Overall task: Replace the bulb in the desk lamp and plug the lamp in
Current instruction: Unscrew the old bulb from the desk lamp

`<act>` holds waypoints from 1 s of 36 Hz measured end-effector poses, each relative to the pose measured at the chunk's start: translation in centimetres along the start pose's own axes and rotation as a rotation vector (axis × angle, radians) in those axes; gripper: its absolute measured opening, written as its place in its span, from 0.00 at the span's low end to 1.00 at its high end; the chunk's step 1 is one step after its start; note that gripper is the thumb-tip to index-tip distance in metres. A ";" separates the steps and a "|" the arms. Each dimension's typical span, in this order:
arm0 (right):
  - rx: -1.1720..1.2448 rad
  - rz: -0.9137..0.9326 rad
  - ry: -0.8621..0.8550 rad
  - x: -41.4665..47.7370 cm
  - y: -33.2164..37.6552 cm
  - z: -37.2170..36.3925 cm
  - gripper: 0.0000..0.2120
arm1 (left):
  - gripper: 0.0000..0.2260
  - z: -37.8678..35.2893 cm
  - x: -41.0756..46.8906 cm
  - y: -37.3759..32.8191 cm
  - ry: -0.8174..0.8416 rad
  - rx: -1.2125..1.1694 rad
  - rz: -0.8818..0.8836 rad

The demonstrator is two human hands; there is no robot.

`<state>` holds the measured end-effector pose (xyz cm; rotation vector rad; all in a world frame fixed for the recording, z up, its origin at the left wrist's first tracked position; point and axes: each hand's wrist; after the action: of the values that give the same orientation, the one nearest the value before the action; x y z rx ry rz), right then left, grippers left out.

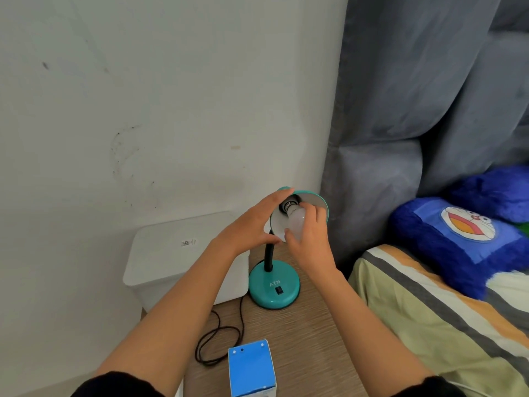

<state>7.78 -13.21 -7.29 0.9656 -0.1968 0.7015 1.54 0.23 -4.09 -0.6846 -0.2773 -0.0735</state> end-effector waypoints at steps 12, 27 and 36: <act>0.092 -0.077 0.013 -0.3 0.5 2.3 0.27 | 0.44 -0.2 -0.5 -0.6 0.021 0.050 0.135; 0.116 -0.077 -0.087 -8.8 0.0 6.5 0.26 | 0.24 -2.6 -12.0 -5.3 -0.154 0.105 0.269; 0.189 -0.327 0.195 -18.4 -4.3 2.7 0.27 | 0.41 -10.2 -22.4 -2.8 -0.044 -0.024 0.574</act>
<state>-3.16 -25.40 -17.02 1.0717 0.1990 0.5130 -18.11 -8.90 -16.16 -0.7683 -0.1141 0.4869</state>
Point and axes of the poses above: each hand's wrist, its own x-axis towards the middle knuckle, its own z-axis out of the back of the hand, y = z × x, and after that the axes turned 1 degree about y, right-handed
